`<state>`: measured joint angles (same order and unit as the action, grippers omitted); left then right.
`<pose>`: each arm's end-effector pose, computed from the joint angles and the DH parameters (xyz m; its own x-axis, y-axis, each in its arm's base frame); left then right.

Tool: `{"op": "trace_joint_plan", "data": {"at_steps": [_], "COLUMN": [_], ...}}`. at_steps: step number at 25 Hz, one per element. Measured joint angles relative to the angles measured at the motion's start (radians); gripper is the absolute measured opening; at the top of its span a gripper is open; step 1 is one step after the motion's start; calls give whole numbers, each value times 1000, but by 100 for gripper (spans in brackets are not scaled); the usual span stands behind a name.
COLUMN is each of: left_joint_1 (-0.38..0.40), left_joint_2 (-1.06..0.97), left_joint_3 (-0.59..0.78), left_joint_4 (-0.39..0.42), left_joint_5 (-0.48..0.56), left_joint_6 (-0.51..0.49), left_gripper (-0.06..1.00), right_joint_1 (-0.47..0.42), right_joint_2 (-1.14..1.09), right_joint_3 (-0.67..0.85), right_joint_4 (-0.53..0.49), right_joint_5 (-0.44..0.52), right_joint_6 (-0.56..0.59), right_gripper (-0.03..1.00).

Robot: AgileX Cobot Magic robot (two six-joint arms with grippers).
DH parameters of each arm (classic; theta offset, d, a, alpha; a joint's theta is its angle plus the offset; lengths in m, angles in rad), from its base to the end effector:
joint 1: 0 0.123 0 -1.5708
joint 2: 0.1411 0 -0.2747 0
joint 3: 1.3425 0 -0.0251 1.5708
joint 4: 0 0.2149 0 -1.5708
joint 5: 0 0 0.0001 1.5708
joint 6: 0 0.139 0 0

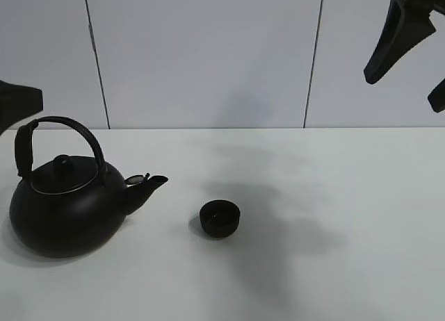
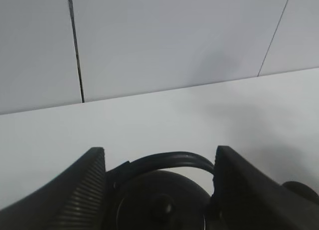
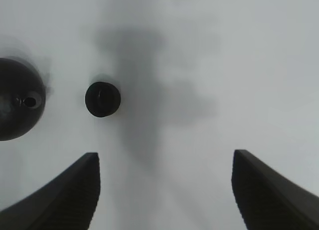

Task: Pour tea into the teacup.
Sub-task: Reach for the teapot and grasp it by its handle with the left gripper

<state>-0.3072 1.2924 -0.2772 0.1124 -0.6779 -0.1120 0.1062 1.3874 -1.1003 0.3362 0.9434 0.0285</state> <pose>0.2311 -0.0836 0.2033 -0.2476 0.0531 -0.9674 0.3606 0.9318 -0.0412 0.2574 0.0648 0.2590 -0.9195 0.1237 -0.3730 -0.0087 0.9425 0.3341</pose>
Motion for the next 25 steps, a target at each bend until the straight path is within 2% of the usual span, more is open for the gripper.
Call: {"op": "trace_joint_plan", "data": {"at_steps": [8, 16, 20, 25], "left_joint_1": [0, 1, 2, 3], "left_joint_2": [193, 338, 349, 349], "left_joint_3": [0, 0, 0, 0], "left_joint_4": [6, -72, -145, -154], "left_joint_5": [-153, -317, -344, -347], "left_joint_6": [2, 69, 91, 151], "left_gripper": [46, 46, 46, 46], "right_joint_1": [0, 0, 0, 0], "right_joint_2": [0, 0, 0, 0], "right_joint_3": [0, 0, 0, 0], "right_joint_4": [-3, -3, -3, -3], "right_joint_5": [3, 13, 19, 20], "right_joint_6": [-5, -7, -7, -7], "right_gripper": [51, 51, 51, 51]}}
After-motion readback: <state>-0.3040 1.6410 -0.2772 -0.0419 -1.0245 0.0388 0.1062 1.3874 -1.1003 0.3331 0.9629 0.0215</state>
